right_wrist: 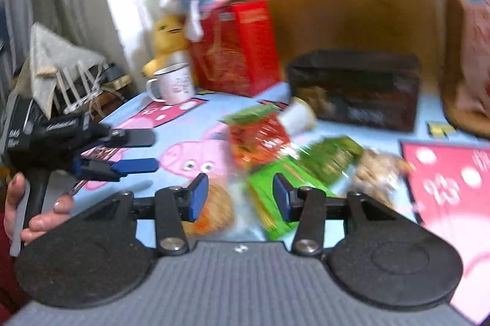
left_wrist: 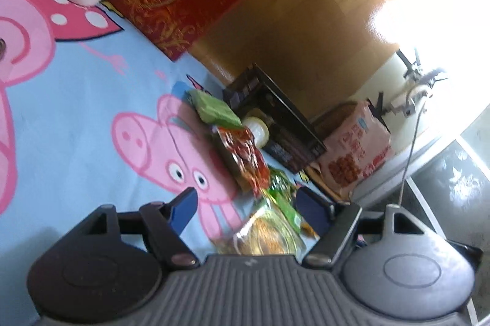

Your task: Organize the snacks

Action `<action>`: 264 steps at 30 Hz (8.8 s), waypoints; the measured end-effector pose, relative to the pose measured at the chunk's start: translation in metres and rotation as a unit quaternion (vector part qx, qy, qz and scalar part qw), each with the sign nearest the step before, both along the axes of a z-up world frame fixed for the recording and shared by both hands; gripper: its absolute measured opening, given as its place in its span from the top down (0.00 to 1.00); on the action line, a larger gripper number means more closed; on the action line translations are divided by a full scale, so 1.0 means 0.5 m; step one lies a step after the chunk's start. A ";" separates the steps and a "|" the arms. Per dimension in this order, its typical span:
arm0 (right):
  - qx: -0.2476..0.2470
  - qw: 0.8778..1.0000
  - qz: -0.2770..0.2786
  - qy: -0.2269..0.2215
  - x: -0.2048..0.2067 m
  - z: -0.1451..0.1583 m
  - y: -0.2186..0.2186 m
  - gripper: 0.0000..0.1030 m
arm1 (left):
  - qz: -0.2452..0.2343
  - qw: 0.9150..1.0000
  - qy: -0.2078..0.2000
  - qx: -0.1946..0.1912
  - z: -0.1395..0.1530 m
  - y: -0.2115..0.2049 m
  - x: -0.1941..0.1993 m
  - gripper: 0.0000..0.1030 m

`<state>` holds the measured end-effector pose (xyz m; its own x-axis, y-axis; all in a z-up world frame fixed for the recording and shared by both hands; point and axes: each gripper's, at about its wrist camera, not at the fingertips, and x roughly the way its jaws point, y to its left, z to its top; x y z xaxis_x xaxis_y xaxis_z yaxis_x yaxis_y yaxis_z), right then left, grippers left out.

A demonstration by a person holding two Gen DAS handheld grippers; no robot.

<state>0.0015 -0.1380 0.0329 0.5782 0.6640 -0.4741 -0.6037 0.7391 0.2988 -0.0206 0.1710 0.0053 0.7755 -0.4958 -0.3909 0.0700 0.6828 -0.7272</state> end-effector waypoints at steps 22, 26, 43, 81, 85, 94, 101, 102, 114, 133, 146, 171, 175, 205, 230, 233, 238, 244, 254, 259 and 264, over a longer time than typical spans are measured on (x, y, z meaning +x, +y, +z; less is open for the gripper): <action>-0.021 0.990 0.139 0.014 -0.049 -0.037 0.033 0.51 | -0.052 0.997 0.048 0.006 -0.024 -0.032 -0.040 0.38; -0.045 0.990 0.136 0.007 -0.042 -0.047 0.043 0.46 | -0.044 0.998 0.042 0.021 -0.015 -0.031 -0.045 0.38; -0.060 0.987 0.093 -0.116 -0.045 -0.004 0.063 0.69 | -0.093 0.993 -0.015 0.067 0.070 -0.097 0.031 0.49; -0.031 0.998 0.004 -0.053 0.129 -0.042 -0.016 0.55 | -0.147 0.982 -0.030 0.113 0.088 -0.215 0.259 0.45; -0.013 0.993 -0.016 -0.113 0.152 0.016 -0.025 0.56 | -0.136 0.980 -0.064 0.129 0.147 -0.227 0.300 0.44; -0.016 0.993 -0.041 -0.114 0.369 0.039 -0.008 0.52 | -0.090 0.985 -0.052 0.136 0.146 -0.230 0.479 0.41; 0.048 0.993 -0.073 -0.084 0.354 0.023 -0.061 0.47 | -0.054 0.989 -0.085 0.111 0.162 -0.109 0.396 0.39; 0.054 0.994 -0.060 -0.076 0.339 0.018 -0.063 0.47 | -0.044 0.990 -0.076 0.111 0.155 -0.082 0.379 0.39; -0.028 0.992 0.115 -0.047 0.251 -0.003 0.151 0.48 | 0.014 0.998 0.049 0.030 0.023 0.048 0.305 0.35; -0.119 0.980 0.068 -0.147 0.160 0.009 0.212 0.62 | -0.032 0.999 -0.001 0.038 0.069 -0.039 0.238 0.60; -0.112 0.990 -0.018 -0.078 0.092 -0.065 0.039 0.62 | -0.130 0.987 0.039 0.091 0.018 -0.237 0.238 0.59; -0.032 0.987 -0.123 -0.096 0.297 0.030 -0.056 0.50 | -0.114 0.985 -0.050 0.116 0.130 -0.279 0.457 0.44; -0.005 0.991 -0.108 -0.077 0.251 0.015 -0.088 0.50 | -0.120 0.986 -0.067 0.099 0.134 -0.228 0.372 0.44; -0.008 0.992 0.125 0.029 0.069 -0.030 0.079 0.48 | 0.014 0.998 0.025 0.055 0.014 0.014 0.106 0.56; -0.097 0.994 0.008 -0.045 0.057 -0.055 -0.026 0.31 | -0.068 0.994 0.032 0.084 0.035 -0.069 0.057 0.47; -0.101 0.995 0.003 -0.027 0.055 -0.062 -0.029 0.28 | -0.083 0.994 0.010 0.070 0.060 -0.086 0.064 0.44; -0.115 0.993 0.000 -0.034 0.045 -0.063 -0.020 0.28 | -0.131 0.985 -0.010 0.108 0.079 -0.171 0.104 0.39; -0.119 0.992 -0.002 -0.038 0.041 -0.065 -0.019 0.28 | -0.150 0.979 0.017 0.140 0.043 -0.226 0.151 0.39; -0.084 0.995 -0.040 -0.023 0.051 -0.063 -0.044 0.51 | -0.166 0.978 0.034 0.120 0.024 -0.216 0.142 0.35; -0.102 0.994 -0.022 -0.036 0.043 -0.062 -0.030 0.46 | -0.169 0.977 0.030 0.129 0.033 -0.236 0.159 0.31; -0.101 0.994 -0.024 -0.034 0.046 -0.063 -0.030 0.46 | -0.175 0.973 0.045 0.145 0.016 -0.262 0.182 0.31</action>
